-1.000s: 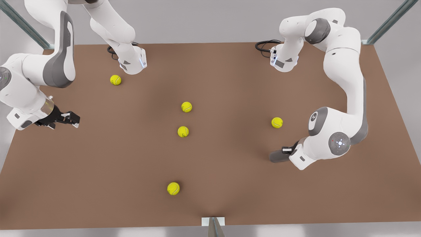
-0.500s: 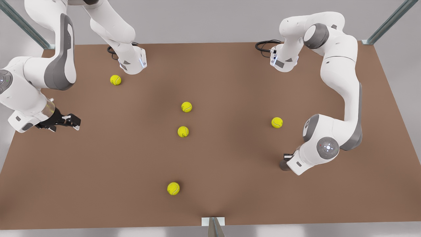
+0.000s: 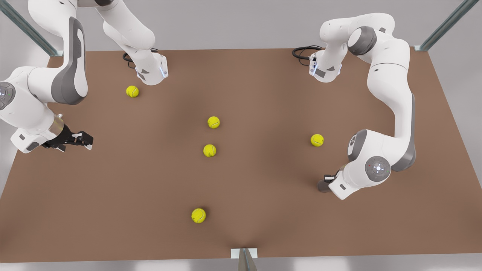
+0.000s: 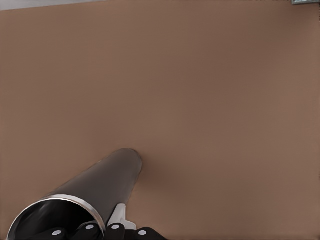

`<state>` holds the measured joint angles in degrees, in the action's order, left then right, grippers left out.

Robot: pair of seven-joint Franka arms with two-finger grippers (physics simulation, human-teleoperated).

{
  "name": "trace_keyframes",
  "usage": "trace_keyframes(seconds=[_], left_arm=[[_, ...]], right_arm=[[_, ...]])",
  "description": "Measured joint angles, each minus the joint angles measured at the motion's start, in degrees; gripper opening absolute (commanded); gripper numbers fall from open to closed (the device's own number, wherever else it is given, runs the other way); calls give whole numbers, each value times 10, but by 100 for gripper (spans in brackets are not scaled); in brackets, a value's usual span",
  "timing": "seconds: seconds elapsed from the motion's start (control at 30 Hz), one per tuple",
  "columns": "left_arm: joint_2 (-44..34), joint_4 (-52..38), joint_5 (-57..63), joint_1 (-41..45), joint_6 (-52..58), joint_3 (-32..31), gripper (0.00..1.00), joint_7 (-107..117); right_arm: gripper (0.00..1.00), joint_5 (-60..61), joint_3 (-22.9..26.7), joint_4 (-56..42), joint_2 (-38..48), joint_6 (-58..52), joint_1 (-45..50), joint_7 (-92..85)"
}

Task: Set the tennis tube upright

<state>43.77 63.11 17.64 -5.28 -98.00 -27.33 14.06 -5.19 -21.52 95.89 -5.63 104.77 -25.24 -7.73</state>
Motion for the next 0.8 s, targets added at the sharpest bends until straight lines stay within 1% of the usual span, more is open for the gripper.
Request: trace_keyframes(seconds=[0.03, 0.07, 0.1, 0.13, 0.27, 0.3, 0.5, 0.53, 0.57, 0.6, 0.67, 0.73, 0.8], left_arm=[[0, 0, 0, 0, 0, 0, 37, -1], [0, 0, 0, 0, 0, 0, 53, -1], [0, 0, 0, 0, 0, 0, 73, -1], [0, -1, -1, 0, 0, 0, 99, -2], [-5, -1, 0, 0, 6, 0, 100, -1], [-10, -4, 0, 2, 25, -1, 100, -1], [-131, -1, -13, -5, 181, -5, 100, 12], [-180, 24, -26, -18, 210, -4, 100, 56], [-249, 88, -39, -28, 215, -5, 100, 63], [-297, 139, -54, -47, 197, -4, 100, 64], [-360, 231, -76, -59, 134, -7, 100, 63], [-374, 243, -89, -75, 131, -8, 100, 62], [-386, 259, -97, -65, 125, -8, 100, 63]], right_arm=[[100, 0, 0, -1, 0, 0, 0, 0], [100, 0, 0, -1, 0, 0, 0, 0], [100, 0, 0, 0, 0, 2, 0, 0], [100, 0, 0, 0, 0, 3, 1, 0], [100, 0, 0, 0, 0, 3, 0, 0], [100, 0, 0, 0, 0, 3, 1, 0], [100, 0, 0, 0, 0, 3, 0, -1], [100, 0, 0, -1, 0, 3, 0, -1], [100, 0, 0, -1, 0, 3, 0, -1], [100, 0, 0, -1, 0, 3, 0, -2], [100, 0, 0, -1, 0, 3, 0, -1], [100, 0, -1, -1, 0, 3, 0, -2], [100, 0, 0, -1, 0, 3, 1, -1]])
